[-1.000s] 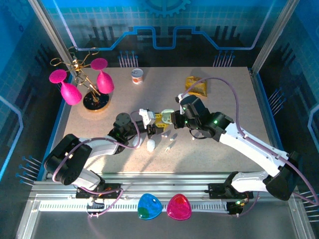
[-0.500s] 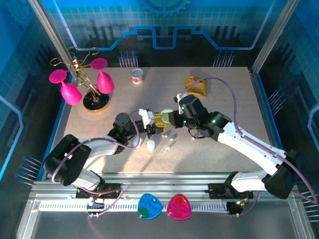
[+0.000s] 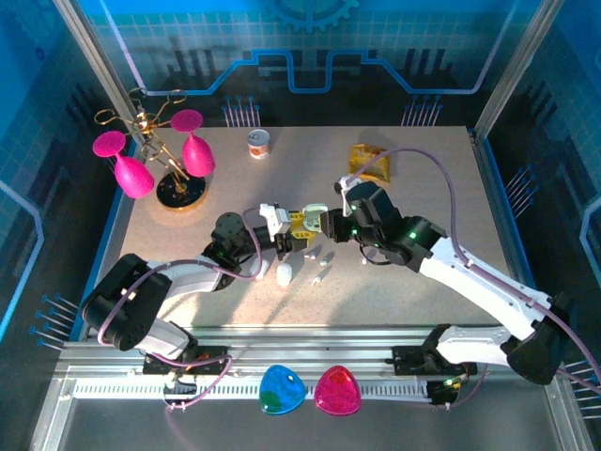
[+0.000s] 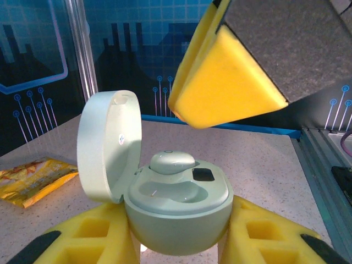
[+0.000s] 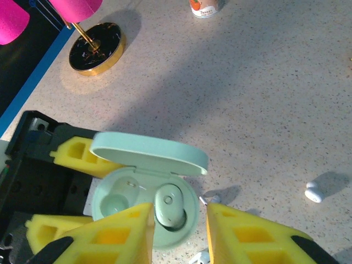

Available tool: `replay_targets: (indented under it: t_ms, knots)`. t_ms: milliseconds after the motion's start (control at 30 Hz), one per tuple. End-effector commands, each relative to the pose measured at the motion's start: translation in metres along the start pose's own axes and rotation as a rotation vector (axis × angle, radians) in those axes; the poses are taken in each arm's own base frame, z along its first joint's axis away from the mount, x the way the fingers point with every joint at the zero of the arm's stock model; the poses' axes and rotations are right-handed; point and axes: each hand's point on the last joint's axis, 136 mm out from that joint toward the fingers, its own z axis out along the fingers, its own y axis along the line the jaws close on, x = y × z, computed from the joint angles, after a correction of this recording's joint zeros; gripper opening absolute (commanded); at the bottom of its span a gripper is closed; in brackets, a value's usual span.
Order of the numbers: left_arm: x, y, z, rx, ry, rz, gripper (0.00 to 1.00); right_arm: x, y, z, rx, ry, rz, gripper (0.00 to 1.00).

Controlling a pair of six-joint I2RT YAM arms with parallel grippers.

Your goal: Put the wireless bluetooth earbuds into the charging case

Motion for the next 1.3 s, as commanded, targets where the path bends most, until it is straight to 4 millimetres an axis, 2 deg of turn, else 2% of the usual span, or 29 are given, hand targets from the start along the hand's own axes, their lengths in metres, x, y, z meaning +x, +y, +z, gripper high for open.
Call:
replay_targets:
  t_ms: [0,133,267,300,367,500,633,700,833,1067,1267]
  knots:
    - [-0.017,-0.004,-0.009,0.018,-0.058,0.046,0.19,-0.009,-0.014,-0.010,0.027,-0.074,0.039,0.26]
    - [-0.020,0.001,-0.018,0.006,-0.070,0.046,0.19,-0.003,-0.030,-0.013,0.024,-0.110,0.103,0.32]
    - [-0.023,0.001,-0.028,0.010,-0.073,0.056,0.19,0.003,-0.044,-0.006,-0.011,-0.135,0.178,0.39]
    - [-0.024,0.000,-0.030,0.017,-0.073,0.058,0.19,0.015,-0.053,0.003,0.000,-0.104,0.197,0.39]
    - [-0.026,-0.003,-0.033,0.033,-0.070,0.061,0.19,0.026,-0.061,0.016,0.020,-0.054,0.218,0.39]
    - [-0.028,-0.006,-0.038,0.036,-0.057,0.067,0.19,0.053,-0.065,0.047,0.044,0.091,0.223,0.40]
    - [-0.031,-0.009,-0.042,0.029,-0.056,0.082,0.19,0.089,-0.066,0.076,0.044,0.247,0.257,0.40]
    - [-0.033,-0.011,-0.044,0.028,-0.060,0.086,0.19,0.092,-0.060,0.086,0.043,0.283,0.269,0.40]
    - [-0.036,-0.013,-0.046,0.030,-0.065,0.092,0.19,0.115,-0.057,0.104,0.056,0.380,0.264,0.40]
    - [-0.037,-0.015,-0.046,0.039,-0.072,0.088,0.19,0.127,-0.044,0.130,0.012,0.463,0.184,0.40]
    - [-0.039,-0.018,-0.048,0.047,-0.080,0.081,0.19,0.139,-0.044,0.149,0.004,0.542,0.155,0.40]
